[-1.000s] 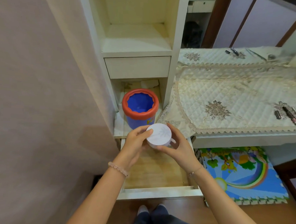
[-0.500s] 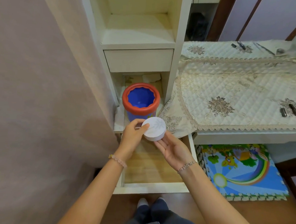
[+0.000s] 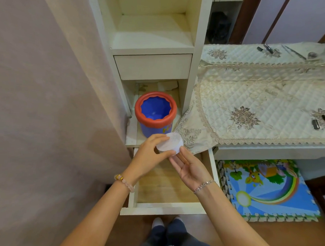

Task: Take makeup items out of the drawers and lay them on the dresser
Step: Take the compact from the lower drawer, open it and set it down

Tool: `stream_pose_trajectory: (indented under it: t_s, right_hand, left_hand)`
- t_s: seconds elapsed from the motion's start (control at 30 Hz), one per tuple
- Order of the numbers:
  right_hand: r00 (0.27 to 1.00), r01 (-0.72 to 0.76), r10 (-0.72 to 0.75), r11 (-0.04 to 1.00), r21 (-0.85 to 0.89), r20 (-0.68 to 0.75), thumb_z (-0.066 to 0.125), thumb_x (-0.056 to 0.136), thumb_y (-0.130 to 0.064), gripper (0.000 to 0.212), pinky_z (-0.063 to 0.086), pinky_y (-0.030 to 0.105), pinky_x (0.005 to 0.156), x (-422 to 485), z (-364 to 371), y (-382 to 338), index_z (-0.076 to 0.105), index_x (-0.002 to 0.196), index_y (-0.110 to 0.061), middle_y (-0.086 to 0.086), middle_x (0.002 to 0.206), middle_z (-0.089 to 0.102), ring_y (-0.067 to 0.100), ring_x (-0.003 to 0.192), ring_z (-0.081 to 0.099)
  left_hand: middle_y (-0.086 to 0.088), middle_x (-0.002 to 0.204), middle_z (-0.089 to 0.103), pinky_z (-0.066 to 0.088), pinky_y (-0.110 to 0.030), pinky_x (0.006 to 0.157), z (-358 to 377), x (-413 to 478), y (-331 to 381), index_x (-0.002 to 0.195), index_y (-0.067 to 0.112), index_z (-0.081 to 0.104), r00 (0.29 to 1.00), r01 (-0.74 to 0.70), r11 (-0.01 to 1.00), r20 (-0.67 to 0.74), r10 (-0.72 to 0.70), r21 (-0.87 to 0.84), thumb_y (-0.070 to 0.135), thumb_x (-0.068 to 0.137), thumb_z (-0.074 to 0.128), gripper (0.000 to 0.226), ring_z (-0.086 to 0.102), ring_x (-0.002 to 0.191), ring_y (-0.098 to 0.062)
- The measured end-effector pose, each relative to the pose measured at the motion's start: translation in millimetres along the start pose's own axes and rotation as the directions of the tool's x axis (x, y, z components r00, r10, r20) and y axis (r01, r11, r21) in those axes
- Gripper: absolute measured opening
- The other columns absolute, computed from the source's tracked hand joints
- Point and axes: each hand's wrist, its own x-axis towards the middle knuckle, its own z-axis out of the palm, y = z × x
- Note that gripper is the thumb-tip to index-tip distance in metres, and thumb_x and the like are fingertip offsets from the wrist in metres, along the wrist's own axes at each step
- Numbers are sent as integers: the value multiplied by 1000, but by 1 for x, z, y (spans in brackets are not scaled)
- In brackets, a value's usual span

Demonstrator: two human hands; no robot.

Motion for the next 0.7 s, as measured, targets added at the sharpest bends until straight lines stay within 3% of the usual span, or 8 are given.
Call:
stream_pose_trajectory:
  t_s: [0.17,0.27,0.47,0.57,0.7]
  right_hand:
    - [999,-10,10,1000,13,33,49,93,-12,22,57,28,81,-2,-1,1,63,109,-8,8,101,73,16,90,71]
    - [999,-21,21,1000,-11,37,50,92,-15,24,57,29,80,-1,-2,1,62,112,-10,9,102,73,17,90,71]
    - [996,-17,21,999,-44,92,52,87,-28,50,56,36,86,2,-1,4,46,133,-10,20,126,60,29,111,62]
    - [993,-31,32,999,-9,113,46,93,-27,46,54,40,89,4,-3,6,44,135,-11,22,122,62,33,110,62]
    - [992,-53,53,999,-4,118,48,92,-28,45,57,38,82,3,-5,10,46,134,-14,21,120,63,33,108,63]
  left_hand:
    - [9,130,51,41,-33,101,0,-4,3,113,25,63,999,-6,999,-40,8,54,34,71,78,46,47,118,-9]
    - [11,119,56,47,-33,94,-1,-5,8,109,26,63,999,-10,999,-36,11,43,32,72,77,41,54,110,-10]
    - [8,110,61,52,-28,85,1,-5,11,119,31,56,996,84,996,18,-83,-38,35,74,74,49,61,95,-8]
    - [10,112,61,51,-26,84,1,-4,11,123,32,53,995,88,996,46,-88,-5,39,75,73,53,59,96,-5]
    - [13,110,60,50,-20,80,-4,-3,11,122,33,56,993,107,994,58,-108,19,41,72,75,55,58,93,1]
